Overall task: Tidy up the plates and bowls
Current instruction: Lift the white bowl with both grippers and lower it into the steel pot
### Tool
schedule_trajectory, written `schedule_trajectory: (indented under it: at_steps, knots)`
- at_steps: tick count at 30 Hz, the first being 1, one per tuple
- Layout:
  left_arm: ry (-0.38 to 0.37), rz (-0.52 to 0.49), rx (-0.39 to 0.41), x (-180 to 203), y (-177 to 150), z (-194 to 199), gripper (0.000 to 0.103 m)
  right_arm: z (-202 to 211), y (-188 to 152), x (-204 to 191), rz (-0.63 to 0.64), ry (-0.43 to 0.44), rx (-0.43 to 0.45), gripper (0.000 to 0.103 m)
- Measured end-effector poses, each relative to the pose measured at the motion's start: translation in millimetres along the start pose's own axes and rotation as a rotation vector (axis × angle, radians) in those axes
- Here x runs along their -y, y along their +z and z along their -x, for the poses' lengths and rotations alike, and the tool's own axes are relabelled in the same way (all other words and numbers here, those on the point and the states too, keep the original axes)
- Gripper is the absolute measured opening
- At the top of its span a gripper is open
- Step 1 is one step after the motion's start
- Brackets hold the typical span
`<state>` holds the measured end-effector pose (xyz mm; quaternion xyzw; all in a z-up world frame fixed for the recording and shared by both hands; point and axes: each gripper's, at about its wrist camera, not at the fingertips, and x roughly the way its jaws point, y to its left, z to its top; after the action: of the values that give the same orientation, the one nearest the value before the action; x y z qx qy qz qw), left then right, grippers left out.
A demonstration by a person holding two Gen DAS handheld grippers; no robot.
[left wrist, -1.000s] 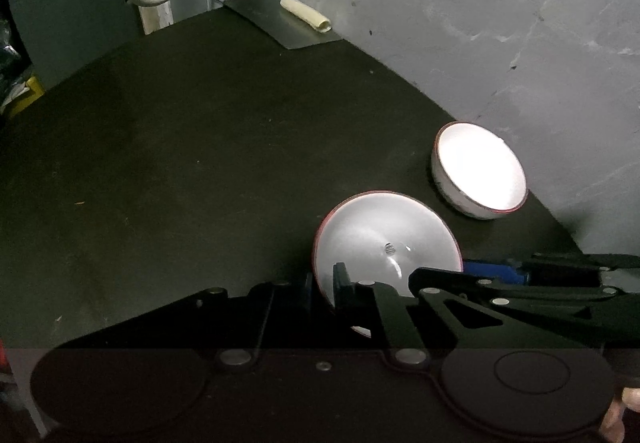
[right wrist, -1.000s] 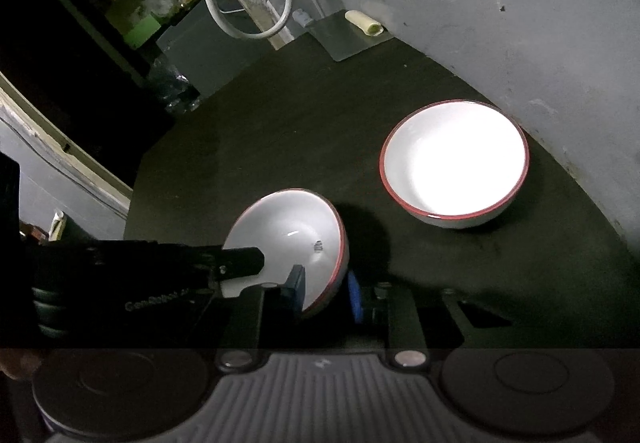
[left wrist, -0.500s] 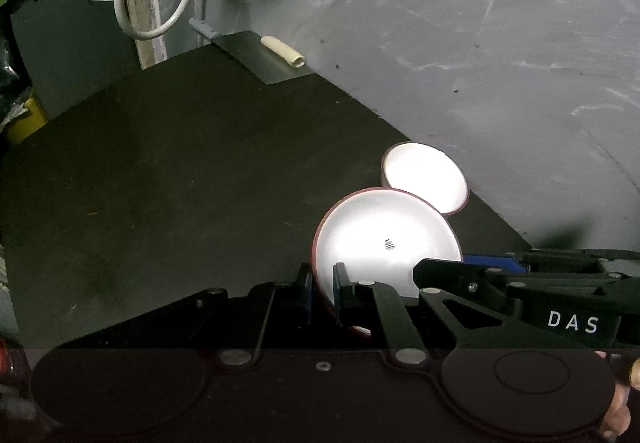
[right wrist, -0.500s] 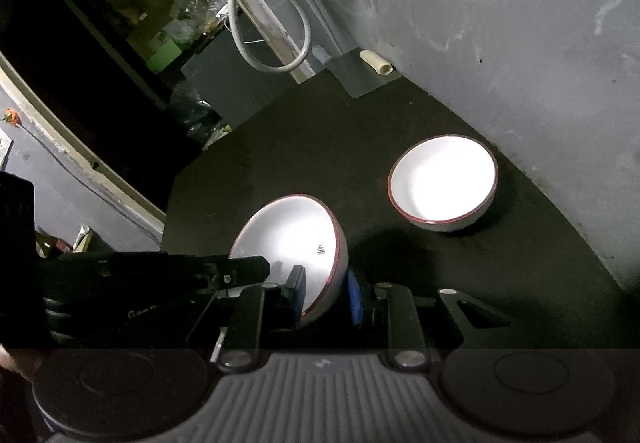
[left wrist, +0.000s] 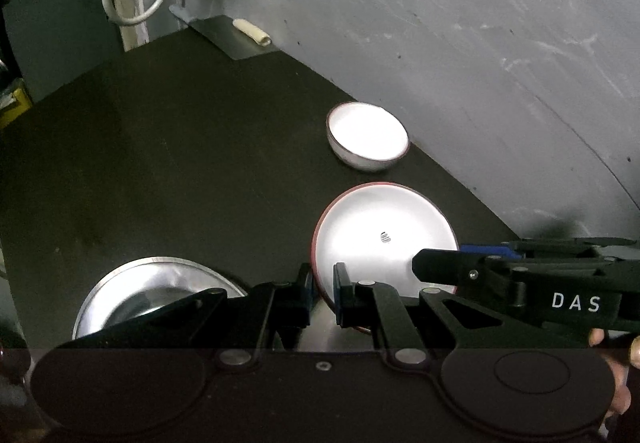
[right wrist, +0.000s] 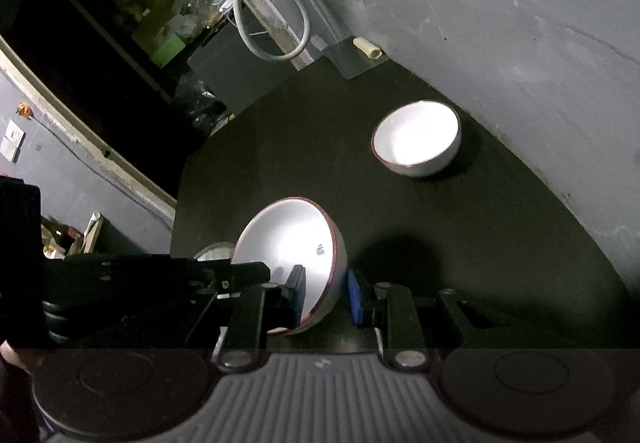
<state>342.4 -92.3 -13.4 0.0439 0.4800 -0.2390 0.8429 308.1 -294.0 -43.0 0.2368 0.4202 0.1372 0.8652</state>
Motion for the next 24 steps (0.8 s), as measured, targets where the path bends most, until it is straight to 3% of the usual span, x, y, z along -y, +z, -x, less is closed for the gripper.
schedule_trajectory:
  at_steps: [24]
  knots:
    - [-0.013,0.008,-0.141,6,-37,-7,0.011,6,-36,-3,0.031,-0.02,-0.132,0.026]
